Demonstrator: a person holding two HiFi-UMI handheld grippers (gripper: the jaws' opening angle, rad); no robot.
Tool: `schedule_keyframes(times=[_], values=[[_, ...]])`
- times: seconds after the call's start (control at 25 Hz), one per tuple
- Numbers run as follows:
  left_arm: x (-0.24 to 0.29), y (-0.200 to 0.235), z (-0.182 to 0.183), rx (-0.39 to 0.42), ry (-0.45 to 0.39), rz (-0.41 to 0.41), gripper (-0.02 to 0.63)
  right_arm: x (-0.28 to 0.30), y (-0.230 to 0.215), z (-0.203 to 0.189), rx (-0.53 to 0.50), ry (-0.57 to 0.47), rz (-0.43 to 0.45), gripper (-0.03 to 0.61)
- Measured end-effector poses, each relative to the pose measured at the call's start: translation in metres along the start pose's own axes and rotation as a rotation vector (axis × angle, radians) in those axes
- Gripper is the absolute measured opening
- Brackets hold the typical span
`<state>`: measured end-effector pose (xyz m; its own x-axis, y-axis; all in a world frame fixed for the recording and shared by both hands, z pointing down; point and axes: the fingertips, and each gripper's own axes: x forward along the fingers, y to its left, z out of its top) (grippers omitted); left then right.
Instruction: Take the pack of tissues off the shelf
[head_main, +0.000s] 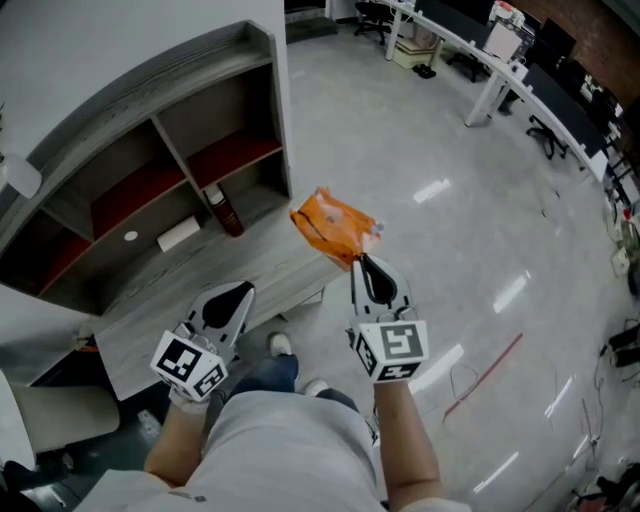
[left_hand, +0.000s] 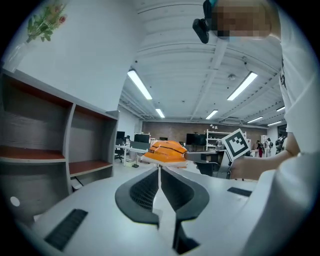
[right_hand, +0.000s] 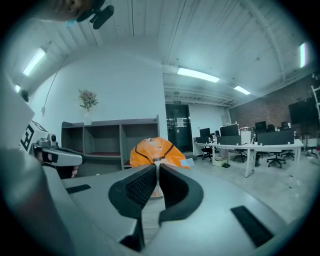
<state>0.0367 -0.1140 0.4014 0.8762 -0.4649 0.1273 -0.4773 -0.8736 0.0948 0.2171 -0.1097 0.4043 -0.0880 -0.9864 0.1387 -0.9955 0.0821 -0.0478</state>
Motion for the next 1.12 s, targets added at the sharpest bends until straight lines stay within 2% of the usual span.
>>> schedule_keyframes(times=[0.36, 0.6, 0.8, 1.12], values=[[0.009, -0.064, -0.003, 0.025, 0.001, -0.083, 0.026, -0.096, -0.018, -0.007, 0.005, -0.038, -0.067, 0.03], [0.021, -0.064, -0.002, 0.04, 0.005, -0.13, 0.026, -0.115, -0.02, -0.01, 0.019, -0.048, -0.116, 0.031], [0.023, -0.095, -0.006, 0.055, 0.011, -0.165, 0.026, -0.15, -0.027, -0.012, 0.034, -0.073, -0.146, 0.031], [0.022, -0.103, -0.006, 0.062, 0.009, -0.192, 0.026, -0.165, -0.027, -0.014, 0.03, -0.105, -0.201, 0.031]])
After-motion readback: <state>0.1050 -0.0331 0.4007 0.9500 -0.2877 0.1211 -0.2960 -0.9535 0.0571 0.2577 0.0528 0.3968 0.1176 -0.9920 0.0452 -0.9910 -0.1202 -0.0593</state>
